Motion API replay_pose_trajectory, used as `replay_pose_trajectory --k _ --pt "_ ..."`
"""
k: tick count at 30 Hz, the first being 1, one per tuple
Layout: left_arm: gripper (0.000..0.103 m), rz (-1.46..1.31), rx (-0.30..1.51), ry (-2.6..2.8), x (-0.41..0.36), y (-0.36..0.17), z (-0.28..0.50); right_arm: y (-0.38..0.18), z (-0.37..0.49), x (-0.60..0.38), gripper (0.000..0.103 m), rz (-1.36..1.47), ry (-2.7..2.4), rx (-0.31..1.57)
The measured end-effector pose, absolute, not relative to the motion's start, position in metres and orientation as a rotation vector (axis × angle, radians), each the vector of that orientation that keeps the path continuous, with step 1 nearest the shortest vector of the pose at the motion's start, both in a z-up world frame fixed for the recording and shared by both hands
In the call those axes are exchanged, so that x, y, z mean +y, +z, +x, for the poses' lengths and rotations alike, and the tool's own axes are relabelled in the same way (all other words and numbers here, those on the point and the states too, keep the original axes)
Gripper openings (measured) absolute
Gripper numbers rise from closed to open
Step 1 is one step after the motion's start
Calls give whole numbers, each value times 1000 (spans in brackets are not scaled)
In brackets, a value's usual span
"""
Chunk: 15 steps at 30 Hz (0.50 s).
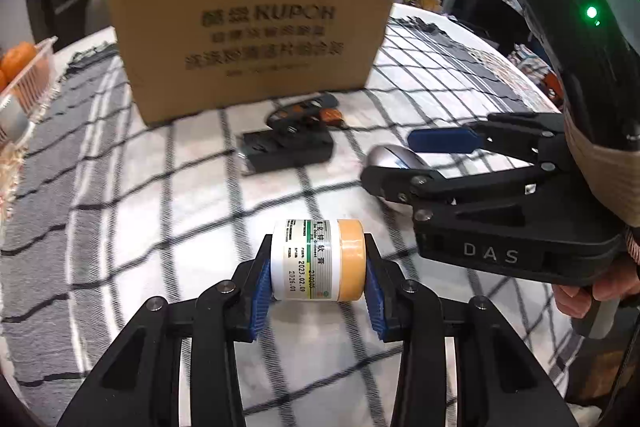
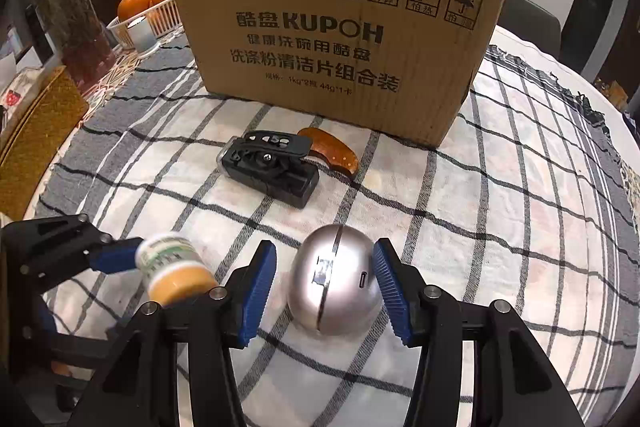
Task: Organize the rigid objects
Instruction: 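Lift and carry the jar and dome with both tools over the box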
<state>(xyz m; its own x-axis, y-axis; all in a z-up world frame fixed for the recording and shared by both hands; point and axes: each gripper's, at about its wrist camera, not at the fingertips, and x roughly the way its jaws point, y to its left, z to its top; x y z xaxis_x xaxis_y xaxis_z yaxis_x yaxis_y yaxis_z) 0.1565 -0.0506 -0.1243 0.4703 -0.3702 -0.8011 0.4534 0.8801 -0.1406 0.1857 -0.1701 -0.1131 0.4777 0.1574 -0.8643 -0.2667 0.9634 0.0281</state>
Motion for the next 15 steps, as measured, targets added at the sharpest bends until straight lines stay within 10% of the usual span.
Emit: replay_pose_trajectory --k 15 --pt "40 60 931 -427 -48 -120 175 -132 194 -179 55 -48 217 1099"
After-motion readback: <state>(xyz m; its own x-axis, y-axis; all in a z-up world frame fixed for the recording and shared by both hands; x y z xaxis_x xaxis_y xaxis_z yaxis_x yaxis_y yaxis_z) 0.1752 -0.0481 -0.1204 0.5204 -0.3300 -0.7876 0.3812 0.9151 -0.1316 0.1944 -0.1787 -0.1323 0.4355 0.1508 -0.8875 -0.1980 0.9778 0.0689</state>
